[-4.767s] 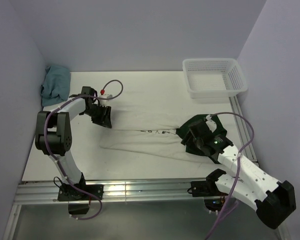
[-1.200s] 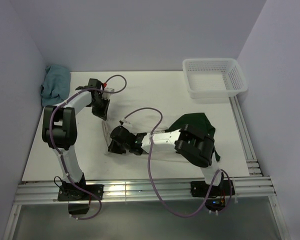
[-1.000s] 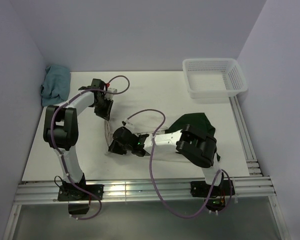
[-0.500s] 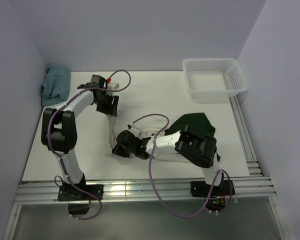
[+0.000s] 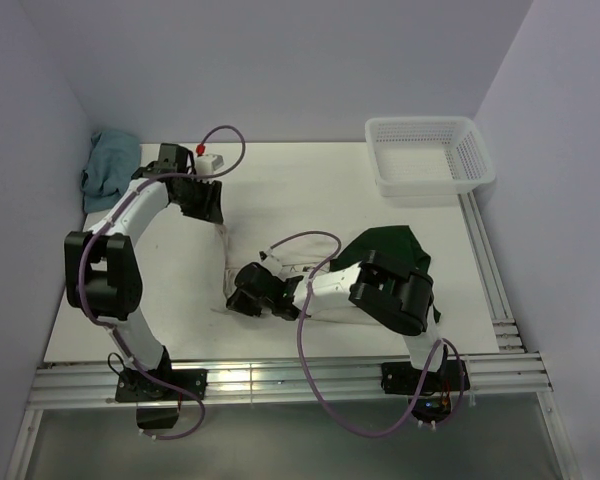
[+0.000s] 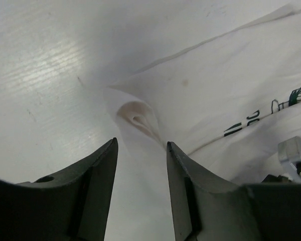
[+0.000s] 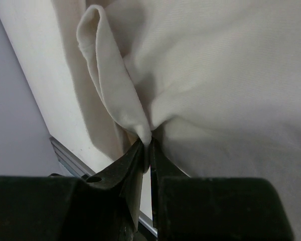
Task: Roll the t-shirts
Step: Roll the tshirt
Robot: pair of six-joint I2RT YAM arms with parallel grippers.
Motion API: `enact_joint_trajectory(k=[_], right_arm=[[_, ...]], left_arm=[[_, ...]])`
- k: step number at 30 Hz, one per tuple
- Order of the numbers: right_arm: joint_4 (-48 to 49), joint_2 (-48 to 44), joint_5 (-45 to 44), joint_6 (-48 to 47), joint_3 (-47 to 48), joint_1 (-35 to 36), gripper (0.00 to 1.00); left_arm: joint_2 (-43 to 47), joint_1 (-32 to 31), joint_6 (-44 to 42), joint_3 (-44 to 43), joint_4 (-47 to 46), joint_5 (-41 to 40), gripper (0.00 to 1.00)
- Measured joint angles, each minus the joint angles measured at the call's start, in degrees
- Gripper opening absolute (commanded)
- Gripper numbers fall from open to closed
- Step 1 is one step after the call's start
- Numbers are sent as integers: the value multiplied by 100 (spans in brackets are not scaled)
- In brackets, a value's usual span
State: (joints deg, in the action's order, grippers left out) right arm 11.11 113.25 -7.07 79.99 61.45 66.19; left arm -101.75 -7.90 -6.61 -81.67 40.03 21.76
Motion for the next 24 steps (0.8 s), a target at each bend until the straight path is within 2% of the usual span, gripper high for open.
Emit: enact_joint_trajectory(k=[6, 12, 18, 20, 23, 24], right_arm=[[76, -4, -24, 131, -76, 0, 15], [168, -31, -55, 256, -190, 0, 15], [186, -35, -61, 315, -216, 0, 16], [188, -37, -63, 317, -223, 0, 18], [181, -55, -63, 328, -227, 0, 29], [175, -68, -68, 328, -232, 0, 35]], left_arm=[[122, 127, -192, 476, 13, 70, 29], [76, 98, -275, 743, 0, 186, 22], [-216, -39, -267, 774, -190, 269, 21], [-328, -96, -254, 813, -251, 267, 20], [-511, -173, -243, 828, -302, 264, 20], [-568, -190, -227, 828, -317, 264, 20]])
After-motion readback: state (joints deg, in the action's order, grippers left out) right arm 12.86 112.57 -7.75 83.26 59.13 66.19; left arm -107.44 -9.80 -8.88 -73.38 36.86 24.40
